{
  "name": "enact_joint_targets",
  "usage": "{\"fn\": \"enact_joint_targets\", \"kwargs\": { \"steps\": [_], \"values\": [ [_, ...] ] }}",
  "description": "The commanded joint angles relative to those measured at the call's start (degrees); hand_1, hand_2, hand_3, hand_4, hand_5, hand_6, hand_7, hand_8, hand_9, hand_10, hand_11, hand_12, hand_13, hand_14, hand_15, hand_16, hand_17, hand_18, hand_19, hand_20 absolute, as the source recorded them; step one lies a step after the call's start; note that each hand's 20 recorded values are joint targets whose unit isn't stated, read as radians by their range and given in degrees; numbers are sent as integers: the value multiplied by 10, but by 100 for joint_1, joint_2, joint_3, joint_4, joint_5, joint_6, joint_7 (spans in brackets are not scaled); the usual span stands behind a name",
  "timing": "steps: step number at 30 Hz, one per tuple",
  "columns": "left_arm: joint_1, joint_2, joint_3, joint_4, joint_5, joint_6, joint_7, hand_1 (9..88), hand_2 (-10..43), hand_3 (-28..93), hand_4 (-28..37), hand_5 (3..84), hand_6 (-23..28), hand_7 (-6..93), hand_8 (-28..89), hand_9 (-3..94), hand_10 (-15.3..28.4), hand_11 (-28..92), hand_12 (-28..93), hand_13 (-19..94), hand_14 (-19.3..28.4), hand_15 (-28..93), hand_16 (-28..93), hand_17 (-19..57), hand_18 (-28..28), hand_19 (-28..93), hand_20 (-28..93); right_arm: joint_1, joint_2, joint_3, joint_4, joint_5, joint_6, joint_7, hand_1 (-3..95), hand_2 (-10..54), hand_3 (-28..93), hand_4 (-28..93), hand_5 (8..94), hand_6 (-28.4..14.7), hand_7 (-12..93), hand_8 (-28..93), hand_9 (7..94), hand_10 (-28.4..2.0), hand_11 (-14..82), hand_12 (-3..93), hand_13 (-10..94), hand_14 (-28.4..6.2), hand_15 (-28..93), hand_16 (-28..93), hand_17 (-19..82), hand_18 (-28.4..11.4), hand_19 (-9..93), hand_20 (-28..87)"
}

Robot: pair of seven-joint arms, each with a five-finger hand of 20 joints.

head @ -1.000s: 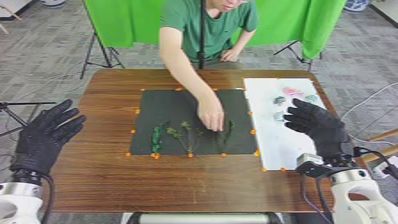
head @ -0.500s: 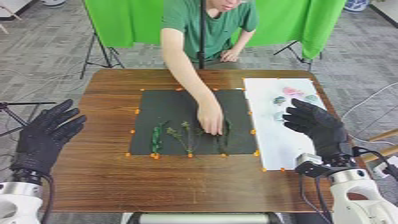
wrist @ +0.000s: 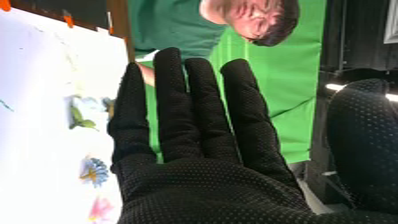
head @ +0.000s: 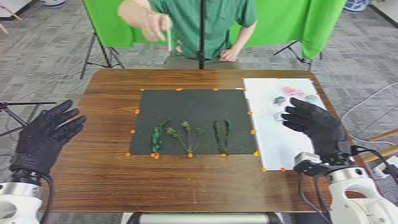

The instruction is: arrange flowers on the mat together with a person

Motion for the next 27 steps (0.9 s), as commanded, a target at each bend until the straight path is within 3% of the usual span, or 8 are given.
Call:
{"fn": "enact_joint_targets", "kwargs": {
  "steps": [1,7,14,16,17,19,23,27],
  "values": [
    [64,7,-51,5,-5,-9,-7,242,-12,684,-239,376,45,164,-64,326,132,211,171,306,160,247,34,-47,225,388,118,8,15,1,-26,-67,156,-44,127,71,844,-248,466,-51,164,-110,463,-153,138,206,395,-138,276,214,103,-226,547,339],
    [134,-18,-108,-13,-6,-23,-62,241,-10,683,-238,376,45,165,-65,327,132,211,171,306,159,247,35,-47,224,388,118,34,6,-72,-10,-157,89,1,135,65,848,-245,467,-50,166,-111,469,-154,142,204,400,-135,276,212,106,-225,547,339],
    [34,44,-84,23,4,-48,-92,242,-10,683,-238,376,46,164,-65,326,131,213,171,306,160,248,35,-47,224,388,118,165,266,-218,35,-442,570,-136,160,38,851,-246,470,-47,172,-112,473,-153,147,205,406,-130,280,213,112,-223,552,340],
    [132,7,-124,-7,2,-17,-83,242,-10,683,-238,376,46,164,-65,326,132,213,171,306,160,248,34,-47,224,388,118,332,507,-462,90,-1089,1105,-235,176,0,829,-254,478,-42,184,-117,485,-151,156,205,418,-128,290,211,120,-220,560,341],
    [161,-6,-142,-21,72,-5,-110,242,-11,684,-238,376,45,164,-65,326,132,212,170,306,160,248,34,-47,224,388,118,413,697,-595,116,-1563,1418,-217,192,-29,819,-261,481,-39,190,-120,491,-148,163,205,428,-124,301,210,128,-216,567,343],
    [120,39,-130,0,72,-31,-102,246,-15,685,-235,376,45,166,-65,327,132,211,170,306,160,247,33,-47,224,388,118,577,1148,-826,192,-2642,1948,-52,225,-66,814,-274,489,-32,209,-132,499,-135,179,204,452,-112,333,201,142,-212,585,345],
    [74,90,-117,4,48,-43,-74,249,-17,682,-234,376,44,167,-66,326,132,212,171,306,159,248,34,-47,224,388,118,960,2022,-1275,513,-5500,2714,852,285,-94,809,-282,489,-6,261,-158,497,-101,210,204,462,-87,450,185,156,-200,614,350],
    [141,87,-114,-15,33,-38,-55,250,-17,681,-233,375,44,166,-66,326,131,212,171,306,159,248,34,-47,224,388,118,1371,2581,-1818,813,-6684,2902,1645,276,-95,766,-283,486,23,295,-180,486,-74,212,205,428,-82,524,193,128,-189,606,363]
  ]
}}
